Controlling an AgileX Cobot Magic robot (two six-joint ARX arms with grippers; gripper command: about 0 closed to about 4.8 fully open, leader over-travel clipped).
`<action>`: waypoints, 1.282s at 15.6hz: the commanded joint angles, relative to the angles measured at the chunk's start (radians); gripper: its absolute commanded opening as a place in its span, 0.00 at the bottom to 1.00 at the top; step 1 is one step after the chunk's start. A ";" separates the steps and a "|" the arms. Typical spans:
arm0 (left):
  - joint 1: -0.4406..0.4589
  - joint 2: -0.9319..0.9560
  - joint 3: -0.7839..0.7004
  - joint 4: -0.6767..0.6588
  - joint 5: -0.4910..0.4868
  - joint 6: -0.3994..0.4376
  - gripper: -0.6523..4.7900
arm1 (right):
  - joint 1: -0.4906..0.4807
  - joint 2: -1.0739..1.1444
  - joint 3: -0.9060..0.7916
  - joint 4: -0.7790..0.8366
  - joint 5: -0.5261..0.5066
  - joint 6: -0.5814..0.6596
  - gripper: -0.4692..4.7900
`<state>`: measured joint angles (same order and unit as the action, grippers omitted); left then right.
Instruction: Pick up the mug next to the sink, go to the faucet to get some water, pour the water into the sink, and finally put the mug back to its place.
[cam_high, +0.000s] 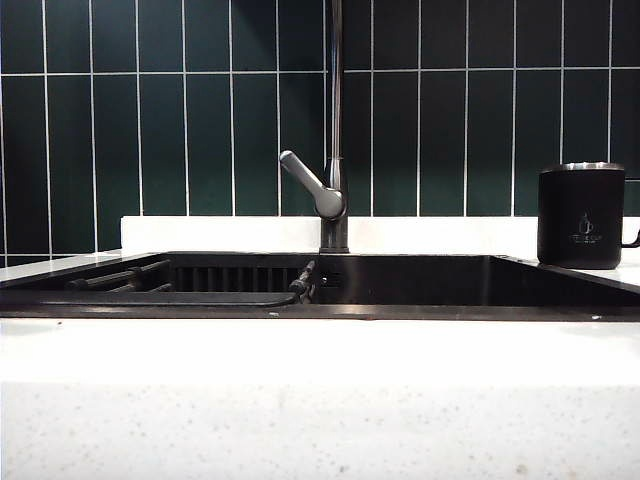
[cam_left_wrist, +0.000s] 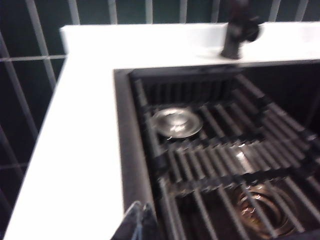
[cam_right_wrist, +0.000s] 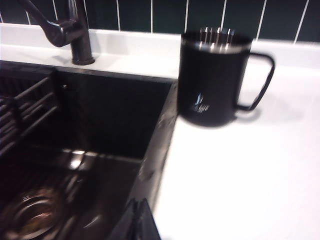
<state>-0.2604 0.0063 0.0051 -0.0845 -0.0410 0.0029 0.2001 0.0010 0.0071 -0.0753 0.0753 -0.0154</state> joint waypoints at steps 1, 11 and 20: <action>0.000 0.000 0.002 -0.016 -0.007 -0.003 0.11 | 0.000 -0.003 -0.004 -0.065 -0.007 0.021 0.07; 0.000 0.000 0.002 -0.015 -0.007 -0.003 0.11 | -0.002 -0.003 -0.004 -0.070 -0.007 0.021 0.07; 0.003 0.000 0.002 -0.015 -0.007 -0.003 0.11 | -0.002 -0.003 -0.004 -0.070 -0.007 0.021 0.07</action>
<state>-0.2600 0.0067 0.0051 -0.1089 -0.0456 0.0029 0.1982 0.0006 0.0071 -0.1562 0.0692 0.0032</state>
